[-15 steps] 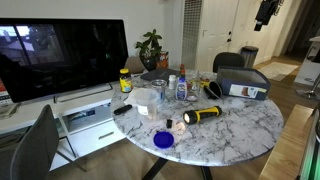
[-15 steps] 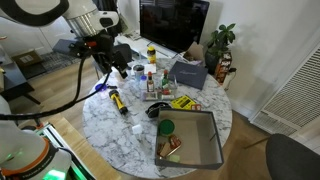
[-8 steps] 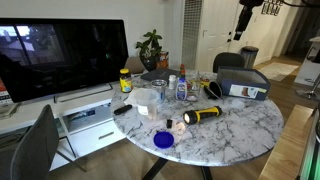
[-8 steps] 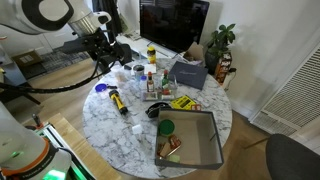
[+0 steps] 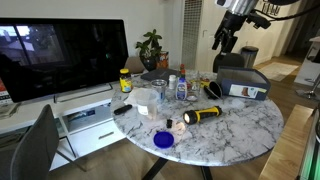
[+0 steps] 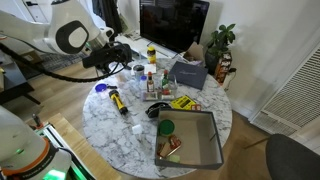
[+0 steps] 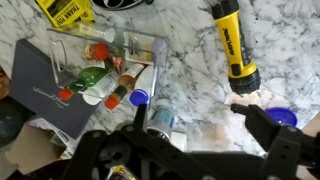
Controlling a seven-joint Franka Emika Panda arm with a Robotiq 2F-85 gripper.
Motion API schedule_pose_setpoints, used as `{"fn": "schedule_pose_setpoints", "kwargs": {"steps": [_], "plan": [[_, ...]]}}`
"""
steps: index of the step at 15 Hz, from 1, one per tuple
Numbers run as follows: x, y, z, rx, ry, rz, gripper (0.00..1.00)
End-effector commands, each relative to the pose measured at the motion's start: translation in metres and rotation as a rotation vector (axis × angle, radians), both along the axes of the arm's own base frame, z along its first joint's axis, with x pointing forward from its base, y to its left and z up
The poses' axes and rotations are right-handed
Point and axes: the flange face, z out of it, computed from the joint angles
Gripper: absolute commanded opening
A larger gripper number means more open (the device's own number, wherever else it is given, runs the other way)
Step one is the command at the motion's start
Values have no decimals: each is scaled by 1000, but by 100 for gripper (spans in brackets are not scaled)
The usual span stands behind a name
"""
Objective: Make the torch face the TV
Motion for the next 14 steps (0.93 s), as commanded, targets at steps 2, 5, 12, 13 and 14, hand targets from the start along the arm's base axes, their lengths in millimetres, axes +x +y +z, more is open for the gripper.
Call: {"fn": "schedule_pose_setpoints", "kwargs": {"steps": [2,5,12,13,14], "plan": [[11,-6,-47,45,81,215,100],[11,-7,-44,34,84,186,100],[17,28,-66,33,153,456,100],[17,34,-72,33,165,508,100],[16,39,-79,33,176,560,100]]}}
